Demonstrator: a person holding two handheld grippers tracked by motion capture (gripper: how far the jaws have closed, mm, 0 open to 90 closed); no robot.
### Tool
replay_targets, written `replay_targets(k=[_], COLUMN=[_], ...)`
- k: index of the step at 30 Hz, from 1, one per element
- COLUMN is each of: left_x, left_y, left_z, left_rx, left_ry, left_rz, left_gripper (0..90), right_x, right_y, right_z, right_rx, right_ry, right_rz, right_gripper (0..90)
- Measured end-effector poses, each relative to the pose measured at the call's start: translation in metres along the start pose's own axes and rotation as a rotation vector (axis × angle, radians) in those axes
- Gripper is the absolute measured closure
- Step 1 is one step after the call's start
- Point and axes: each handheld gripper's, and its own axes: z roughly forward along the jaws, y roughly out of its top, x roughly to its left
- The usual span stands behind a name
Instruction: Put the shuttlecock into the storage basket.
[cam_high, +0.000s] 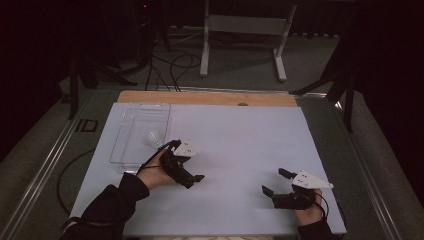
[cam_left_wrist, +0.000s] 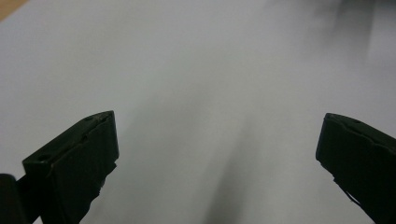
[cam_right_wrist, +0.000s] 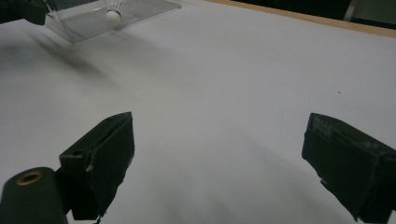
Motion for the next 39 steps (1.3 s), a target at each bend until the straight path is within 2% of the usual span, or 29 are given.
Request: replay_targets(k=[1, 6, 13, 14, 16, 22, 26, 34, 39], left_x=[-0.002, -0.011, -0.020, -0.020, -0.021, -0.020, -0.018, -0.020, -0.020], left_y=[-0.002, -0.005, -0.016, -0.019, -0.023, -0.035, -0.040, -0.048, -0.053], left_z=[0.000, -0.003, -0.004, -0.004, -0.003, 0.002, 0.001, -0.003, -0.010], left_rx=[-0.001, -0.036, -0.090, -0.103, -0.118, -0.107, -0.133, -0.134, -0.146], left_ry=[0.015, 0.012, -0.017, -0.035, -0.035, -0.059, -0.088, -0.093, -0.104], left_rz=[0.001, 0.002, 0.001, -0.007, -0.016, -0.014, -0.015, 0.018, 0.007], left_gripper=[0.0, 0.0, 0.0, 0.0, 0.0, 0.0, 0.0, 0.0, 0.0], right_x=[0.000, 0.000, 0.000, 0.000, 0.000, 0.000, 0.000, 0.001, 0.001], right_y=[0.000, 0.000, 0.000, 0.000, 0.000, 0.000, 0.000, 0.000, 0.000], right_z=[0.000, 0.000, 0.000, 0.000, 0.000, -0.001, 0.000, -0.001, -0.001], right_rx=[0.001, 0.001, 0.000, 0.000, 0.000, 0.000, -0.001, -0.001, -0.002], right_ry=[0.000, 0.002, 0.004, 0.004, 0.005, 0.002, 0.004, 0.004, 0.006], right_rz=[-0.001, 0.000, 0.001, 0.000, -0.001, -0.002, 0.000, -0.001, -0.001], right_gripper=[9.7, 9.7, 9.7, 9.7, 9.7, 9.7, 9.7, 9.7, 9.7])
